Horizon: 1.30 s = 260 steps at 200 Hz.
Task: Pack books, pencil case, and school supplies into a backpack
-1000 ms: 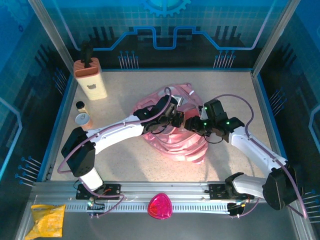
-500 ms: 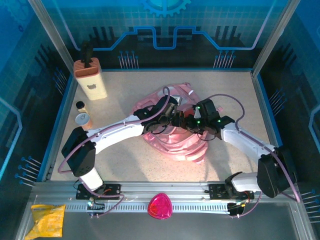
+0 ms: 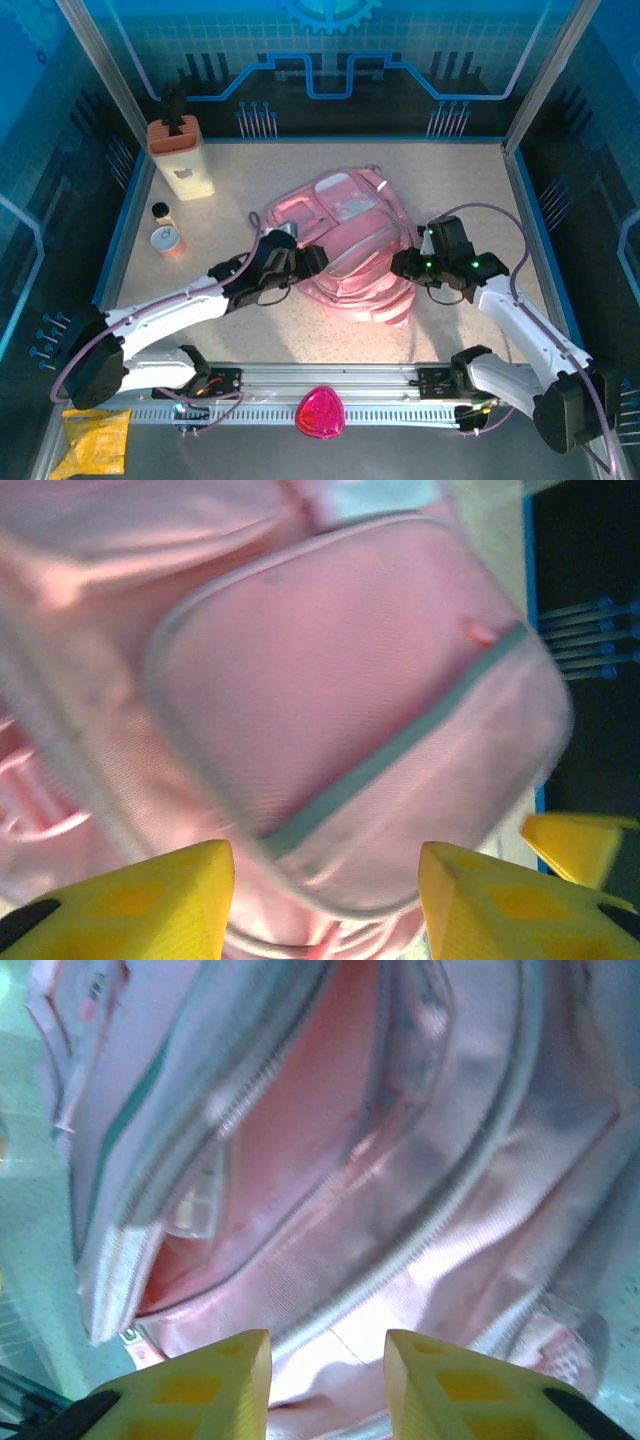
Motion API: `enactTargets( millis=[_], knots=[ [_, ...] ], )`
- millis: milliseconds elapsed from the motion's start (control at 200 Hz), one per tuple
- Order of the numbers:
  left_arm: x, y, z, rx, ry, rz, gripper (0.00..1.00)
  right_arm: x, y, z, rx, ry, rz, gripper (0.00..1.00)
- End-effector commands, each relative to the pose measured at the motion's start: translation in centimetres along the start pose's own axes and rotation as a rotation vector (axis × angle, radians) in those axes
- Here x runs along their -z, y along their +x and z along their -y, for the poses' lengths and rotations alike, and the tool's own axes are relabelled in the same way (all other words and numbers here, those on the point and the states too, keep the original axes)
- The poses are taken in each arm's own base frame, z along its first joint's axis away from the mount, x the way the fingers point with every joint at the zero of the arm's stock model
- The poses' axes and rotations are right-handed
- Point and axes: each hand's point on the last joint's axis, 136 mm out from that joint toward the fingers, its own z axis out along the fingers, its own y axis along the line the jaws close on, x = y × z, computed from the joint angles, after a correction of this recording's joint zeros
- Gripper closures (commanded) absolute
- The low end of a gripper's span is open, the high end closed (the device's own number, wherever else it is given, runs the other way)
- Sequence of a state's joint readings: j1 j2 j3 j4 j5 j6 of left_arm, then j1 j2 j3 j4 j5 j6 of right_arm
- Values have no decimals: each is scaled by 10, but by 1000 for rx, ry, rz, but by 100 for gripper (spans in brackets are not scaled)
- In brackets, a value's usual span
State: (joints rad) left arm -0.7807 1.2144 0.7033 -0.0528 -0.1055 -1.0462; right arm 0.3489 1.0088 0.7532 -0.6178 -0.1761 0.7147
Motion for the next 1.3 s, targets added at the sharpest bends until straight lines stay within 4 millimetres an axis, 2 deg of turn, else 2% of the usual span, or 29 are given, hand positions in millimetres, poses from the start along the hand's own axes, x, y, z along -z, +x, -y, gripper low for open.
enactTargets(
  millis=[0,200,360,480,580,690,775,865,875,905,986,1151,1236,1296],
  knots=[
    [-7,-7,-2,223,63,61,47,5,13,5,63,53,-19,63],
    [-31,-7,14,285,131,45,47,7,20,-8,147,81,-22,60],
    [-49,3,4,336,85,0,51,6,24,-12,177,92,-32,54],
    [-53,3,-6,367,44,17,65,6,26,-17,200,96,-25,54],
    [-52,-4,7,371,87,38,84,2,33,-23,222,114,-31,51],
    [-47,-10,26,358,132,46,100,-6,42,-38,249,124,-31,45],
    [-44,-11,34,349,138,45,100,-11,43,-46,253,168,0,42],
    [-41,-9,41,342,148,43,100,-25,52,-55,239,176,2,40],
    [-41,-10,41,343,149,43,100,-23,50,-64,232,160,13,40],
    [-41,-8,42,341,150,39,100,-26,50,-71,220,158,23,39],
    [-41,-6,42,339,146,35,100,-33,53,-78,204,195,51,39],
    [-40,-4,39,340,142,36,100,-52,45,-80,211,273,103,46],
    [-40,-4,39,330,137,36,100,-63,46,-93,211,225,101,50],
    [-40,-5,37,333,128,41,100,-68,46,-90,196,245,105,51]
  ],
)
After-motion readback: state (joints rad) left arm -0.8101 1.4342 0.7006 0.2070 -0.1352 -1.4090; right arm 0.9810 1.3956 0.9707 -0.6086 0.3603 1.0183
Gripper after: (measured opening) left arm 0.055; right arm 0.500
